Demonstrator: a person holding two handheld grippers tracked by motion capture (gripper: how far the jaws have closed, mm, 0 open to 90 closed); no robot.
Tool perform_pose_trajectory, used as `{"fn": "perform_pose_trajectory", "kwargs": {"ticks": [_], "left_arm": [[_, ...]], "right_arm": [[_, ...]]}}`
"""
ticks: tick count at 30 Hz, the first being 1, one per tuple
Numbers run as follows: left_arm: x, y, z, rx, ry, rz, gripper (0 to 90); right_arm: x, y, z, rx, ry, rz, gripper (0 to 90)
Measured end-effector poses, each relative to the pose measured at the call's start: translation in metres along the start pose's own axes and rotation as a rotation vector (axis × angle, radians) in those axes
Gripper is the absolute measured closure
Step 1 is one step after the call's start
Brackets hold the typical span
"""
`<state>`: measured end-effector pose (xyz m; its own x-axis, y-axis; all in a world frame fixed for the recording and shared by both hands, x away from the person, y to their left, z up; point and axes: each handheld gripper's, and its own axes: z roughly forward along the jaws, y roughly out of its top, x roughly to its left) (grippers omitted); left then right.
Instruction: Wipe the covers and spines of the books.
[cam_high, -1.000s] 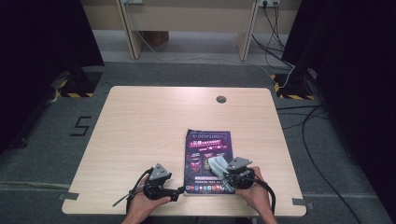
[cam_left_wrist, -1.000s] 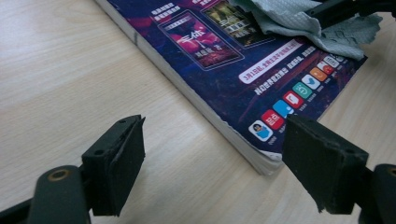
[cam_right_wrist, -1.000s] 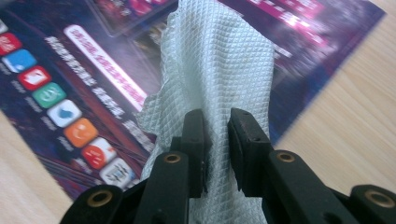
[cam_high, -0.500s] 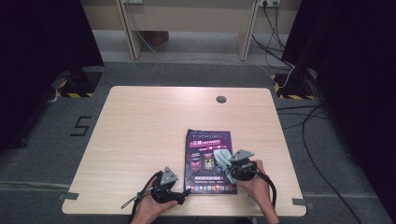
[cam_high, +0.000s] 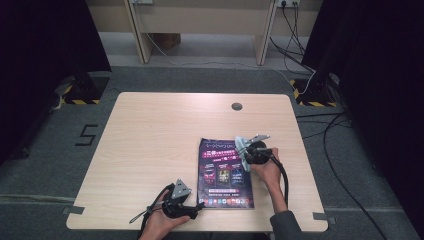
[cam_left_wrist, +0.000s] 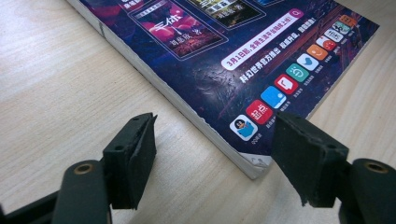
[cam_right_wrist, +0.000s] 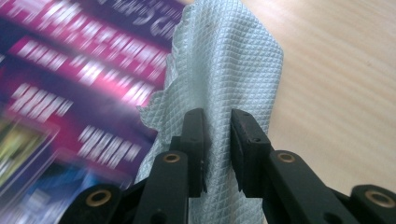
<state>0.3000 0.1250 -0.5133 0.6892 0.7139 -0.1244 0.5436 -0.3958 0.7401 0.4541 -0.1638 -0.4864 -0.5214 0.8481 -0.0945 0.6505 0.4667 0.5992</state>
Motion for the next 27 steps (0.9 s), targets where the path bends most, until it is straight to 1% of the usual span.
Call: {"fn": "perform_pose_trajectory", "kwargs": {"ticks": [2, 4, 7, 9, 11, 13, 14, 15, 16, 18, 21, 22, 23, 27], "left_arm": [[0.001, 0.000, 0.000, 0.001, -0.003, -0.004, 30.5], [0.001, 0.000, 0.000, -0.001, -0.008, -0.010, 30.5], [0.001, 0.000, 0.000, 0.002, -0.008, -0.005, 30.5], [0.001, 0.000, 0.001, -0.002, -0.011, -0.010, 30.8], [0.001, 0.000, 0.000, -0.003, -0.010, -0.007, 31.2], [0.001, 0.000, 0.001, -0.002, -0.011, -0.007, 31.2], [0.001, -0.001, 0.000, -0.004, -0.011, -0.008, 31.2], [0.001, -0.001, 0.000, -0.005, -0.011, -0.009, 31.2], [0.001, -0.001, 0.000, -0.004, -0.009, -0.006, 31.2], [0.001, 0.000, 0.001, -0.002, -0.011, -0.007, 31.2], [0.002, -0.001, 0.001, -0.002, -0.015, -0.018, 30.8], [0.002, -0.001, 0.001, -0.001, -0.015, -0.018, 30.8], [0.002, -0.001, 0.001, 0.000, -0.015, -0.017, 30.8], [0.003, -0.001, 0.001, -0.001, -0.014, -0.020, 30.0]], "right_arm": [[-0.003, 0.010, 0.007, 0.006, -0.020, 0.001, 76.5], [-0.004, 0.016, 0.011, 0.015, -0.037, 0.001, 76.6], [-0.004, 0.025, 0.016, 0.036, -0.060, -0.026, 76.6], [-0.005, 0.029, 0.019, 0.039, -0.070, -0.032, 76.7], [-0.008, 0.031, 0.023, 0.027, -0.071, -0.029, 76.7], [-0.011, 0.032, 0.024, 0.022, -0.067, 0.017, 76.9], [-0.011, 0.033, 0.025, 0.020, -0.067, 0.021, 77.1], [-0.010, 0.033, 0.025, 0.022, -0.077, 0.006, 77.6], [-0.008, 0.032, 0.025, 0.021, -0.086, -0.011, 78.1], [-0.005, 0.030, 0.023, 0.012, -0.094, -0.027, 78.2], [-0.002, 0.022, 0.018, -0.003, -0.074, -0.043, 78.2], [0.000, 0.018, 0.015, -0.002, -0.067, -0.053, 78.2], [0.001, 0.017, 0.014, 0.000, -0.063, -0.053, 78.2], [0.008, 0.000, 0.001, -0.010, -0.040, -0.093, 78.1]]}}
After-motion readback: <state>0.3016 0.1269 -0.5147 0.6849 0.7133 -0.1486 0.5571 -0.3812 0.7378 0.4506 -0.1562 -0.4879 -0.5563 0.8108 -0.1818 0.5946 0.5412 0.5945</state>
